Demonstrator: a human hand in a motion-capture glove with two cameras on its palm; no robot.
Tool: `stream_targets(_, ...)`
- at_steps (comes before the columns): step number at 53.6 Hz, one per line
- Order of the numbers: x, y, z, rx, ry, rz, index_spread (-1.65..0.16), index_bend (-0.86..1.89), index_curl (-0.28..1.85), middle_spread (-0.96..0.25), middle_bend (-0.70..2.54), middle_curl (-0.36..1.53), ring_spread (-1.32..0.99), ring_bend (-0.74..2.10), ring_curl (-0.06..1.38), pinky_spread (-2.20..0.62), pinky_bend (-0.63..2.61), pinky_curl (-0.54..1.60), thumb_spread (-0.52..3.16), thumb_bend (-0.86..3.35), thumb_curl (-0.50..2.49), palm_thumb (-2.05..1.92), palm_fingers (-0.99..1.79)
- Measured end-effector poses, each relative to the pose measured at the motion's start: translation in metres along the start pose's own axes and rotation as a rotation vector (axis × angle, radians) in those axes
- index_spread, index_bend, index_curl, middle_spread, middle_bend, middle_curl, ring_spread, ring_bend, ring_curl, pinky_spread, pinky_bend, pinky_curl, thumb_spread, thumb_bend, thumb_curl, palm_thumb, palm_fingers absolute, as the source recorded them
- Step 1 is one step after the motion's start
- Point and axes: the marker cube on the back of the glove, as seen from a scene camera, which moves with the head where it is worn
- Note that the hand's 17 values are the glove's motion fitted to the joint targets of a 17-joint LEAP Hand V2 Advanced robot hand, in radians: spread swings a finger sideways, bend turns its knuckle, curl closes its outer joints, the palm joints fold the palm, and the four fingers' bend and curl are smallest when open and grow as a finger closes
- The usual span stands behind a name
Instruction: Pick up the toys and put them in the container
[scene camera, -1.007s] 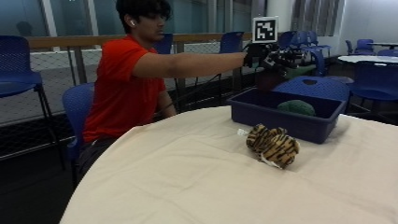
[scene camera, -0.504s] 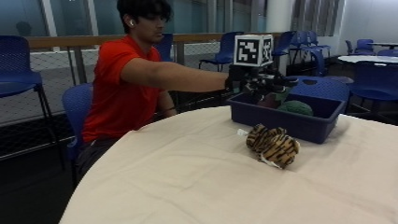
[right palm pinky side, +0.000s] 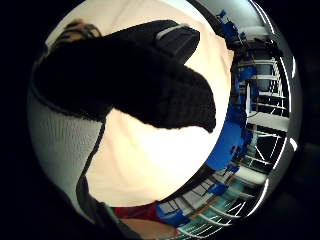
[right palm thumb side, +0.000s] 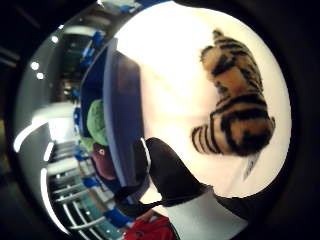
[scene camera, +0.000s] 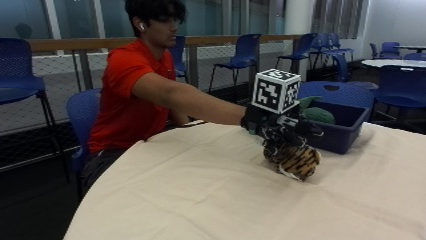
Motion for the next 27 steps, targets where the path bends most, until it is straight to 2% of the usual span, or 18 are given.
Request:
stream_targets(15, -0.002, -0.022, 0.042, -0.054, 0.031, 0.012, -0.37, 0.14, 0.32, -0.07, 0.09, 0.16, 0.10, 0.17, 0.21, 0.12, 1.29, 0.36, 1.07, -0.06, 0.25, -0.06, -0.21)
stream_targets(20, -0.007, -0.021, 0.051, -0.080, 0.101, 0.003, -0.37, 0.11, 0.29, -0.06, 0.07, 0.14, 0.09, 0.38, 0.26, 0.06, 1.34, 0.37, 1.14, -0.01, 0.26, 0.00, -0.07)
stream_targets(27, -0.005, -0.021, 0.052, -0.084, 0.129, 0.018, -0.39, 0.30, 0.34, -0.06, 0.08, 0.10, 0.02, 0.64, 0.32, -0.08, 1.30, 0.34, 1.31, 0.10, 0.31, 0.19, 0.15)
